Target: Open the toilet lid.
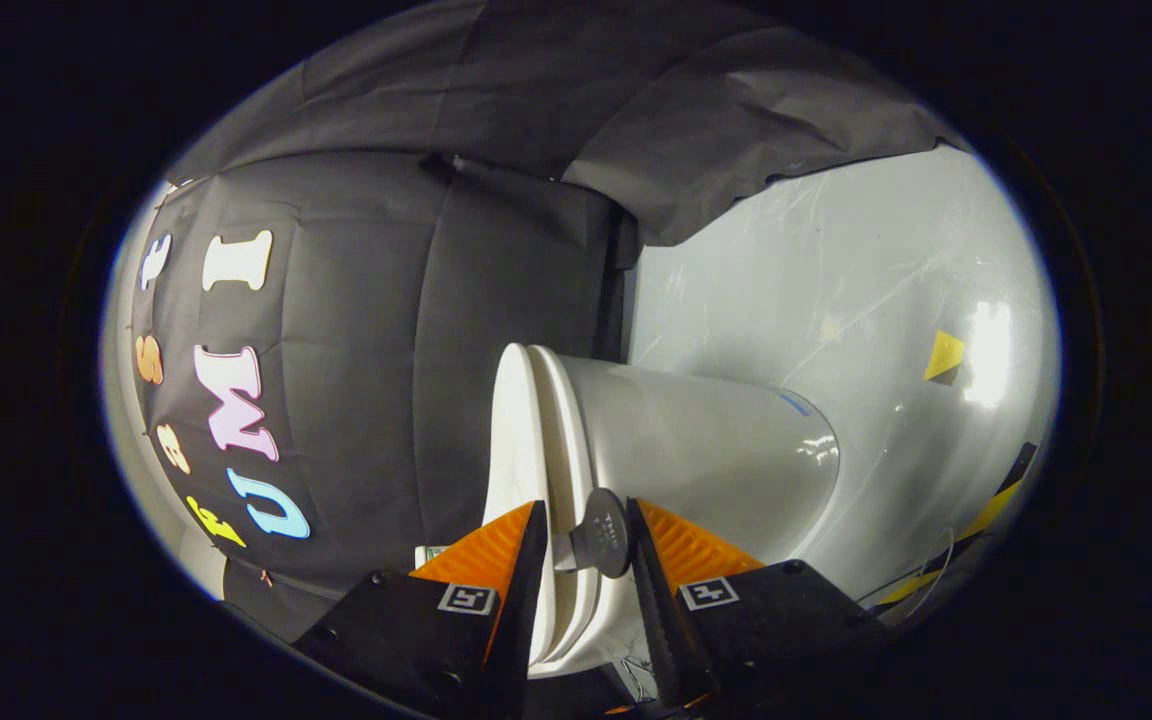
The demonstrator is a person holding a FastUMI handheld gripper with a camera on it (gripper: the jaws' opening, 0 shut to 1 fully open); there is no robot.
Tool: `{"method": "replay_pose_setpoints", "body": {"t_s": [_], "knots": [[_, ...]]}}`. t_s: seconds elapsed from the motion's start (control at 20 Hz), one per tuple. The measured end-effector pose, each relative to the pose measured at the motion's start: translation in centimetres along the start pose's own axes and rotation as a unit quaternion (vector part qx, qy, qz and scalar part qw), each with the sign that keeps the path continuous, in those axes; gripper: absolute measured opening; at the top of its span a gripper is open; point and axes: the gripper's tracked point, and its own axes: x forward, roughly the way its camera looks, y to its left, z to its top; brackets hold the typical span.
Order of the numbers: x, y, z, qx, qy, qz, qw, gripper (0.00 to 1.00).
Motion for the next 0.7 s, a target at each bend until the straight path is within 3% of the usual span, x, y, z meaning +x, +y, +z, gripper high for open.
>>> {"method": "replay_pose_setpoints", "body": {"t_s": [0.15, 0.4, 0.5, 0.55, 0.7], "knots": [[0.2, -0.7, 0.2, 0.025, -0.003, 0.000, 1.000, 0.15], [0.1, -0.1, 0.3, 0.019, -0.005, 0.011, 1.000, 0.15], [-0.3, 0.2, 0.9, 0.028, -0.009, 0.017, 0.999, 0.13], [0.4, 0.1, 0.2, 0.019, -0.012, 0.016, 1.000, 0.05], [0.1, 0.5, 0.2, 0.003, -0.010, 0.014, 1.000, 0.05]]}}
